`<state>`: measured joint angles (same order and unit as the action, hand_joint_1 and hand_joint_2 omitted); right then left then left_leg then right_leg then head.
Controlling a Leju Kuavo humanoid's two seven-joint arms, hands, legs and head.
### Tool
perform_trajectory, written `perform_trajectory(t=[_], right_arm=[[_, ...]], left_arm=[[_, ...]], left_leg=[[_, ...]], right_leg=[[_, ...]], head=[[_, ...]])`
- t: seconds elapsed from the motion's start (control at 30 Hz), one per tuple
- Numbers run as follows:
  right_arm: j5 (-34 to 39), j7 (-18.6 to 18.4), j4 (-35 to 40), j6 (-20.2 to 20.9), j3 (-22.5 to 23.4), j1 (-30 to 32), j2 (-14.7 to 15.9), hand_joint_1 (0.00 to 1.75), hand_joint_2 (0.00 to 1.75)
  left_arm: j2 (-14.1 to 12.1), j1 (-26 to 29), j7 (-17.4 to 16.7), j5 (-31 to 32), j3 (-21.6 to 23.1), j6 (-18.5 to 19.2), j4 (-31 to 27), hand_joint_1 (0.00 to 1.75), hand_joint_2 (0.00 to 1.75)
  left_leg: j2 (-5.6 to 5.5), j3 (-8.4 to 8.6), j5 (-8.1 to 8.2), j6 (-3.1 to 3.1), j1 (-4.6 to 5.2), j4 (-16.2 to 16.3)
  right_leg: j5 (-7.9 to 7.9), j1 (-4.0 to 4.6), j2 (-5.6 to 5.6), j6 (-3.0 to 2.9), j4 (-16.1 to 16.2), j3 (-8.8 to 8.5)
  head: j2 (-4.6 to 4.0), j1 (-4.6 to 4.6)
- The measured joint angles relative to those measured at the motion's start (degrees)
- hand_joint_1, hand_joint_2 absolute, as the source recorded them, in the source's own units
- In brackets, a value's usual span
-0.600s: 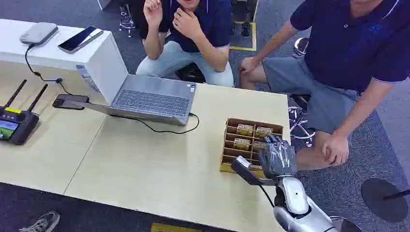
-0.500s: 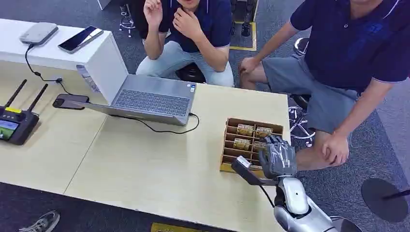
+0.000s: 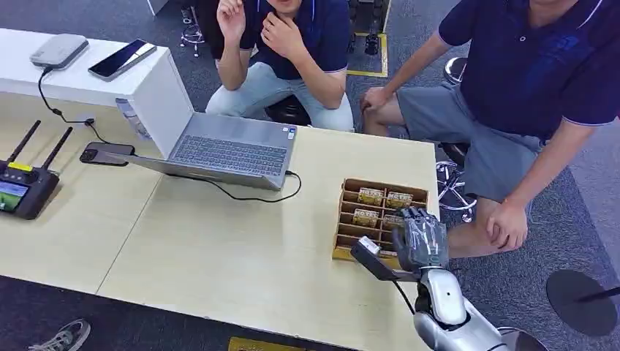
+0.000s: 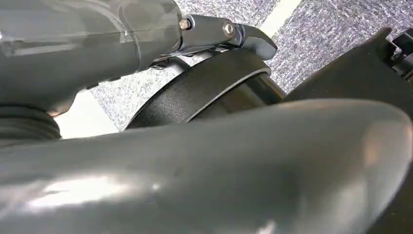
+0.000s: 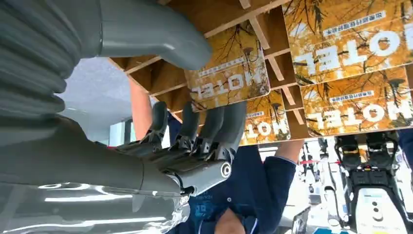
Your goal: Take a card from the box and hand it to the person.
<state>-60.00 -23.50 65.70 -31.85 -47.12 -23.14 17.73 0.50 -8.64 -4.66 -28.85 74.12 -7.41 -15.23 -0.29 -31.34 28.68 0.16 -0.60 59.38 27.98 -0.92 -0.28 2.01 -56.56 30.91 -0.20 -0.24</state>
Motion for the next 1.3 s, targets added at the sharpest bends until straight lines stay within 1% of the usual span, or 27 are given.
perform_trajectory(t=[0.03,0.1,0.17,0.27,0.3,0.33,0.4,0.53,0.7,0.77,0.83,0.9,1.23,1.3], right_arm=[[0.0,0.0,-0.1,0.0,0.0,0.0,0.0,1.26,1.75],[0.0,0.0,-0.3,0.0,0.0,-0.1,-0.1,1.38,1.75],[0.0,0.0,-0.4,0.0,0.0,-0.2,-0.1,1.43,1.75],[0.0,0.0,-0.5,0.0,0.0,-0.3,-0.1,1.45,1.75],[0.0,0.0,-0.6,0.0,0.0,-0.3,-0.2,1.48,1.75],[0.0,0.0,-0.6,0.0,0.0,-0.3,-0.2,1.48,1.75],[0.0,0.1,-0.6,-0.1,0.0,-0.4,-0.2,1.55,1.75],[0.1,0.4,-0.9,-0.8,0.0,-0.4,-0.3,1.55,1.75],[0.2,0.6,-1.3,-1.1,0.0,-0.4,-0.4,1.55,1.75],[0.5,0.6,-1.4,-1.6,0.0,-0.4,-0.5,1.55,1.75],[1.5,0.4,-1.4,-2.4,0.0,-0.3,-0.5,1.55,1.75],[2.5,0.4,-1.4,-3.0,0.1,-0.2,-0.5,1.55,1.75],[3.3,0.4,0.6,-3.2,0.6,-0.2,-0.4,1.55,1.75],[3.3,0.0,1.4,-3.8,0.9,-0.2,-0.2,1.55,1.75]], left_arm=[[0.0,0.0,0.0,0.0,0.0,0.0,0.0,0.0,0.0],[0.0,0.0,0.0,0.0,0.0,0.0,0.0,0.0,0.0],[0.0,0.0,0.0,0.0,0.0,0.0,0.0,0.0,0.0],[0.0,0.0,0.0,0.0,0.0,0.0,0.0,0.0,0.0],[0.0,0.0,0.0,0.0,0.0,0.0,0.0,0.0,1.75],[0.0,0.0,0.0,0.0,0.0,0.1,0.0,0.0,1.75],[0.0,0.0,0.2,-0.2,0.0,0.2,0.0,0.0,1.75],[0.0,0.0,1.1,0.2,0.0,0.3,0.0,0.0,1.75],[0.0,0.0,1.0,0.9,0.0,0.2,0.1,0.0,1.75],[0.0,0.1,1.5,0.7,0.0,-1.0,0.1,0.0,1.75],[0.1,0.1,2.8,0.7,0.0,-2.9,0.1,0.0,1.75],[0.1,0.1,3.4,0.7,0.0,-3.7,0.2,0.0,1.75],[0.2,-0.8,3.3,0.1,-0.1,-3.5,0.1,0.0,1.75],[0.2,-0.8,3.3,0.0,-0.1,-3.4,0.1,0.0,1.75]], left_leg=[[0.0,0.0,0.0,0.0,0.0,0.0],[0.0,0.0,0.0,0.0,0.0,0.0],[0.0,0.0,0.0,0.0,0.0,0.0],[0.0,0.0,0.0,0.0,0.0,0.0],[0.0,0.0,0.0,0.0,0.0,0.0],[0.0,0.0,0.0,0.0,0.0,0.0],[0.0,0.0,0.0,0.0,0.0,0.0],[-0.01,0.0,0.0,0.0,0.0,0.0],[-0.01,0.0,0.0,0.0,0.0,0.0],[-0.01,0.0,0.0,0.0,0.0,0.0],[-0.01,0.0,0.0,0.0,0.0,0.0],[0.0,0.0,0.0,0.0,0.0,0.0],[0.0,0.0,0.0,0.0,0.0,0.0],[0.0,-0.01,0.0,0.0,0.0,0.0]], right_leg=[[0.0,0.0,0.0,0.0,0.0,0.0],[0.0,0.0,0.0,0.0,0.0,0.0],[0.0,0.0,0.0,0.0,0.0,0.0],[0.0,0.0,0.0,0.0,0.0,0.0],[0.0,0.0,0.0,0.0,0.0,0.0],[0.0,0.0,0.0,0.0,0.0,0.0],[0.0,0.0,0.0,0.0,0.0,0.0],[0.0,0.0,-0.01,0.0,0.0,0.0],[0.0,0.0,0.0,0.0,0.0,0.0],[0.0,0.0,0.0,0.0,0.0,0.01],[0.0,0.0,0.0,0.0,0.0,0.01],[0.0,0.0,0.0,0.0,0.0,0.01],[0.0,0.0,0.0,0.0,0.0,0.0],[0.0,0.0,0.0,0.0,0.0,0.0]], head=[[0.0,0.0],[0.0,0.0],[0.0,0.0],[0.0,0.0],[0.0,0.0],[0.0,0.0],[0.0,0.02],[0.0,0.0],[0.0,0.02],[0.0,0.0],[0.0,0.02],[0.0,0.0],[0.0,0.0],[0.0,0.02]])
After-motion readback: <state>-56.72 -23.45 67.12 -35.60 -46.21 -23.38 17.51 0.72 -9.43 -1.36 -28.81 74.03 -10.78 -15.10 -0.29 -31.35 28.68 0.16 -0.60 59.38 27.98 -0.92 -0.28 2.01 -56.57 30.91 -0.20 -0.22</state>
